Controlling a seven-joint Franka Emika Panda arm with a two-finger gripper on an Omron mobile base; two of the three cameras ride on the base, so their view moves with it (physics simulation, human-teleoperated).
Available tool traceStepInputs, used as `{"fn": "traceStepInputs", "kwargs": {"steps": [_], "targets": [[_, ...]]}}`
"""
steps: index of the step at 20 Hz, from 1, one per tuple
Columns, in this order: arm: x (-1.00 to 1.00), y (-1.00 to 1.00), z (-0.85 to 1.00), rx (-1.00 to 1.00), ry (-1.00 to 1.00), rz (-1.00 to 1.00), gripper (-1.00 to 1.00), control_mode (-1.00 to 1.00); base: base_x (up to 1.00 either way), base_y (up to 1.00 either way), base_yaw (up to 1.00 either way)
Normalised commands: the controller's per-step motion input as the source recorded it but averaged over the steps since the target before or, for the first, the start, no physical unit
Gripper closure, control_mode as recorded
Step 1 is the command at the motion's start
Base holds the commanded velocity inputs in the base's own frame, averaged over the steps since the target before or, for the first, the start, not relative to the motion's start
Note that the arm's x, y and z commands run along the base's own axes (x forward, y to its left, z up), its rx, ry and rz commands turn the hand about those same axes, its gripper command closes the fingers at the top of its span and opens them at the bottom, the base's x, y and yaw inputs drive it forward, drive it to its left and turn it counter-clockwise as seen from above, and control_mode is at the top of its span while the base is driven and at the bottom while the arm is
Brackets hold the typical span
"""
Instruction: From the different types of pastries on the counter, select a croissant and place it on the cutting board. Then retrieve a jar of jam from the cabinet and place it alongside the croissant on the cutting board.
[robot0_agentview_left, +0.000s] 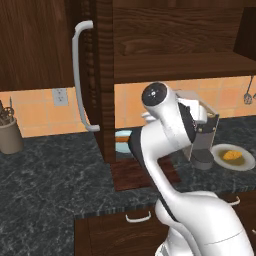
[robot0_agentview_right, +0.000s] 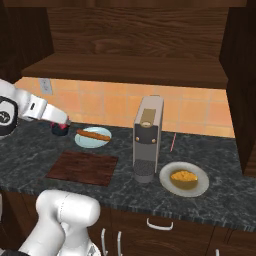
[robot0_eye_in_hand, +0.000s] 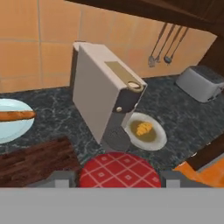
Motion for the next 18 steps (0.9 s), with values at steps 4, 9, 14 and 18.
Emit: {"fn": "traceStepInputs", "kwargs": {"steps": [4,9,14,18], "targets": [[0.51,0.00,-0.54,0.00,0.00,0.34,1.00,-1.00,0.00,0.00,0.00],[0.37,0.23,-0.54,0.00,-0.01,0.25,1.00,-1.00,0.00,0.00,0.00],[0.09,0.32,-0.41,0.02,-0.05,0.00,1.00,-1.00,0.00,0.00,0.00],[0.14,0.15,-0.72,0.00,-0.10,0.00,1.00,-1.00,0.00,0.00,0.00]]}}
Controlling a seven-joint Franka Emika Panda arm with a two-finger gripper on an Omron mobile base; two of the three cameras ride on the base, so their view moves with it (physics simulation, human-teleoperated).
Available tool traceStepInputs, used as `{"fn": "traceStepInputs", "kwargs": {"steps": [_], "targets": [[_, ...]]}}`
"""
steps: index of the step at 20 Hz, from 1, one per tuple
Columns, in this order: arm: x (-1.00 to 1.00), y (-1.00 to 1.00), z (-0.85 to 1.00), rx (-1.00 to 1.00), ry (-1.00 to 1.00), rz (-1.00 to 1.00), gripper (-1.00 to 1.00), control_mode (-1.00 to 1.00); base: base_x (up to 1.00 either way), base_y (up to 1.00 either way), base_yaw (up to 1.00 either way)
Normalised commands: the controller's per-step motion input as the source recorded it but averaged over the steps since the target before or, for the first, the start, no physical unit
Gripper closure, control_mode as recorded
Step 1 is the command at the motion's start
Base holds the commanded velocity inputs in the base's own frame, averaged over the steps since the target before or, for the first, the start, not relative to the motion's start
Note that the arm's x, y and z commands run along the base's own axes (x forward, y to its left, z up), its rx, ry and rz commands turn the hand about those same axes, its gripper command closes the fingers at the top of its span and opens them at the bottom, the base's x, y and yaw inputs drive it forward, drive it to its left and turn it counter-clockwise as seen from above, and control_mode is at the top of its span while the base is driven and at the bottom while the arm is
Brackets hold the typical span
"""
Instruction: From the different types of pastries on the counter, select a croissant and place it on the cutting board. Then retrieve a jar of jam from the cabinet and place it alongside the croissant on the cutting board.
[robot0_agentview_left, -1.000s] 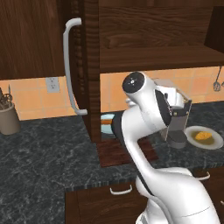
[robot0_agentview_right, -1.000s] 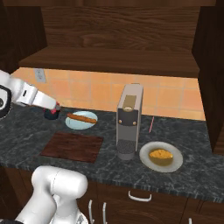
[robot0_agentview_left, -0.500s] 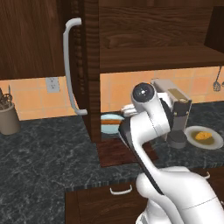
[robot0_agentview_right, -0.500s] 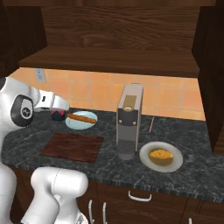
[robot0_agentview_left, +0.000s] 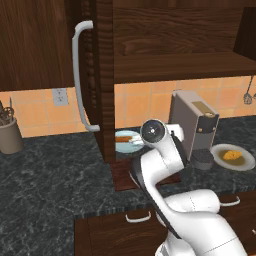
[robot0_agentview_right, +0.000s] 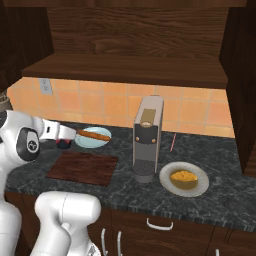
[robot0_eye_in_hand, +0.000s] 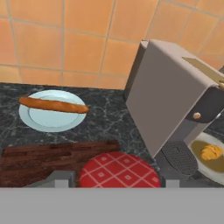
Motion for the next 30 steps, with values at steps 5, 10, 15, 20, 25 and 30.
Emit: {"fn": "traceStepInputs", "kwargs": {"steps": [5,10,15,20,25,30], "targets": [[0.29,-0.02,-0.21,0.15,0.18,0.01,1.00,-1.00,0.00,0.00,0.00],[0.72,0.00,-0.18,0.16,0.25,0.03,1.00,-1.00,0.00,0.00,0.00],[0.57,0.00,-0.46,0.05,0.06,0.08,1.00,-1.00,0.00,0.00,0.00],[0.28,0.14,-0.66,0.00,-0.15,0.13,1.00,-1.00,0.00,0.00,0.00],[0.03,0.11,-0.41,0.01,-0.15,0.27,1.00,-1.00,0.00,0.00,0.00],[-0.03,0.03,-0.03,0.04,-0.02,0.19,1.00,-1.00,0.00,0.00,0.00]]}}
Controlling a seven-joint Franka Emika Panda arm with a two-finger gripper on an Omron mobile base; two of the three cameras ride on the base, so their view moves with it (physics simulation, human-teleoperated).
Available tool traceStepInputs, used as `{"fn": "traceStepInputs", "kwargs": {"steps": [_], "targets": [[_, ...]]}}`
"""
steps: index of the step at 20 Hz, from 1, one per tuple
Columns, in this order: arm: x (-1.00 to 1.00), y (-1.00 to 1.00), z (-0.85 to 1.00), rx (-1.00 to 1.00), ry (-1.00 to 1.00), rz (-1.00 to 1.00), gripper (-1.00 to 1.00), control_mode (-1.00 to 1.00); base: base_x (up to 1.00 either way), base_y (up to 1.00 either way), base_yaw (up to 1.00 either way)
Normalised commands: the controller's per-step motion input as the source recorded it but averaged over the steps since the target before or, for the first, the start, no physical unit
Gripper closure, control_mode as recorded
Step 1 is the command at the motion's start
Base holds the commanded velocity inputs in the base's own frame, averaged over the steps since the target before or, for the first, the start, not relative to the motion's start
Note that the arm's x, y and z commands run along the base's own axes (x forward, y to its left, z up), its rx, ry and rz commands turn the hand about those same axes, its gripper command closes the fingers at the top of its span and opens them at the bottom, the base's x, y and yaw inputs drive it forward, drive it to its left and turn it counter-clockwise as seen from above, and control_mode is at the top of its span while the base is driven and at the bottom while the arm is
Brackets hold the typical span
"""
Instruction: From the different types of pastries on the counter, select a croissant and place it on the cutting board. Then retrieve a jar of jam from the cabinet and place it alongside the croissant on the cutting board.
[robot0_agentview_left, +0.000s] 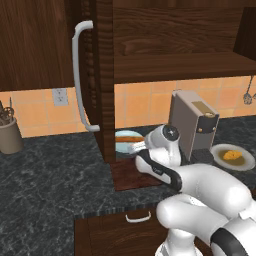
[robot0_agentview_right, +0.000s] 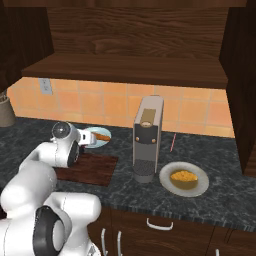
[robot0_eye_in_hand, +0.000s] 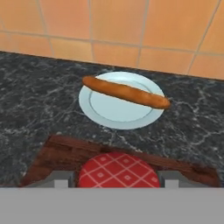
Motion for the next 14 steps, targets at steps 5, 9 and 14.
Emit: {"fn": "traceStepInputs", "kwargs": {"steps": [5,9,14], "targets": [[-0.24,0.00,0.01,0.01,-0.16,0.16,1.00,-1.00,0.00,0.00,0.00],[-0.37,0.00,0.04,0.04,-0.12,0.17,1.00,-1.00,0.00,0.00,0.00],[-0.24,0.15,-0.01,0.09,0.00,0.22,1.00,-1.00,0.00,0.00,0.00]]}}
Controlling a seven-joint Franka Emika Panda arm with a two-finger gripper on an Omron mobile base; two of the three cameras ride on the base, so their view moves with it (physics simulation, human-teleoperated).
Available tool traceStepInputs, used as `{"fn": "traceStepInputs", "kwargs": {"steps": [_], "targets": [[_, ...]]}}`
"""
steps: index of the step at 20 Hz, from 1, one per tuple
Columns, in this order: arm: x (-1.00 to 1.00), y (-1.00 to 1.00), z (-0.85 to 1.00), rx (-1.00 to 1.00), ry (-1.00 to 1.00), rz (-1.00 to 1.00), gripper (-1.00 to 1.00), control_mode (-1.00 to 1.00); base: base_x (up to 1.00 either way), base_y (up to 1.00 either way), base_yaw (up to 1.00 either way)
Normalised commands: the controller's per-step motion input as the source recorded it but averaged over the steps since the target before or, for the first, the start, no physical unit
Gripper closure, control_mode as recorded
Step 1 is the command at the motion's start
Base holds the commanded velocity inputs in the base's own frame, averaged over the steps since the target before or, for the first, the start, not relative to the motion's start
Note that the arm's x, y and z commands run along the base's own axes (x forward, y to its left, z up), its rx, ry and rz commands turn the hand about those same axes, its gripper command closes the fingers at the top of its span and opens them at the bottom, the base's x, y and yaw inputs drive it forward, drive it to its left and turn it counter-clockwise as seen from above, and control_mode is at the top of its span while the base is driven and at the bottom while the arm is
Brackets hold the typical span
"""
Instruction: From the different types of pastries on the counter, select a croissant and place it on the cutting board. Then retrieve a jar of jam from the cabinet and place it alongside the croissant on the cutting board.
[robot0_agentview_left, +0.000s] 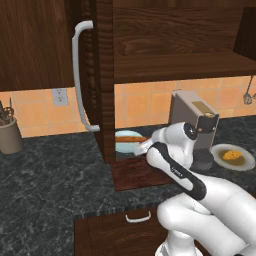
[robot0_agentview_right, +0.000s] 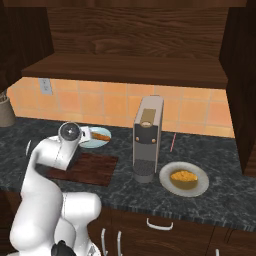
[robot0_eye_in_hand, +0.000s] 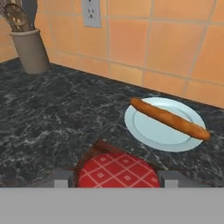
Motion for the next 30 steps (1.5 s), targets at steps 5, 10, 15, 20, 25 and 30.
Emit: {"fn": "traceStepInputs", "kwargs": {"steps": [5,10,15,20,25,30], "targets": [[-0.18,0.35,-0.04,0.04,0.00,0.27,1.00,-1.00,0.00,0.00,0.00],[-0.22,0.30,-0.04,0.03,0.01,0.28,1.00,-1.00,0.00,0.00,0.00],[-0.03,0.04,0.00,0.11,0.12,0.19,1.00,-1.00,0.00,0.00,0.00],[-0.10,0.36,-0.03,0.01,0.03,0.11,1.00,-1.00,0.00,0.00,0.00],[-0.27,0.01,-0.21,0.02,0.00,0.12,1.00,-1.00,0.00,0.00,0.00],[-0.06,-0.08,-0.32,0.06,0.01,0.15,1.00,-1.00,0.00,0.00,0.00]]}}
